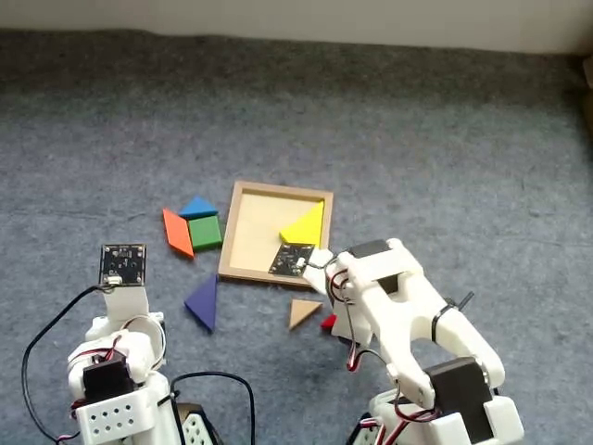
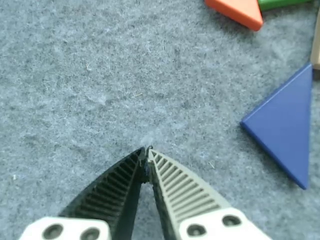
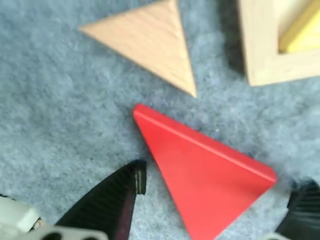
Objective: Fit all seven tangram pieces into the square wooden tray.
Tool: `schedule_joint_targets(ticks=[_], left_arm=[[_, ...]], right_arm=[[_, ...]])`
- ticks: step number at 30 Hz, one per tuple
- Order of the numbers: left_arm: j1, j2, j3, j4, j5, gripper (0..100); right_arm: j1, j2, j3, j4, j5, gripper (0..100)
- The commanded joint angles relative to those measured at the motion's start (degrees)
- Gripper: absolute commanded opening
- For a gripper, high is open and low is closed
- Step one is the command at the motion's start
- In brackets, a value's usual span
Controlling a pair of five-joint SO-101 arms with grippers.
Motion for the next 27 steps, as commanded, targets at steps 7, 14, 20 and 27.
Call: schedule_joint_targets(ticks=[7,14,20,27], left_arm=[[-0.40,-2.59,1.10,0.26,0.35,1],[-0.40,-2.59,1.10,0.26,0.35,1],[-0.40,-2.59,1.10,0.26,0.35,1],[-0.40,-2.59,1.10,0.26,0.35,1]], right_arm=[[-1.36,-1.10,-2.68,0.92,0.26,26.9],[0.04,-1.19,-5.93,7.16,0.26,24.9],[4.53,-1.19,-11.65,12.09,0.18,24.9],[6.46,-1.19,-14.64,15.25,0.18,25.4]])
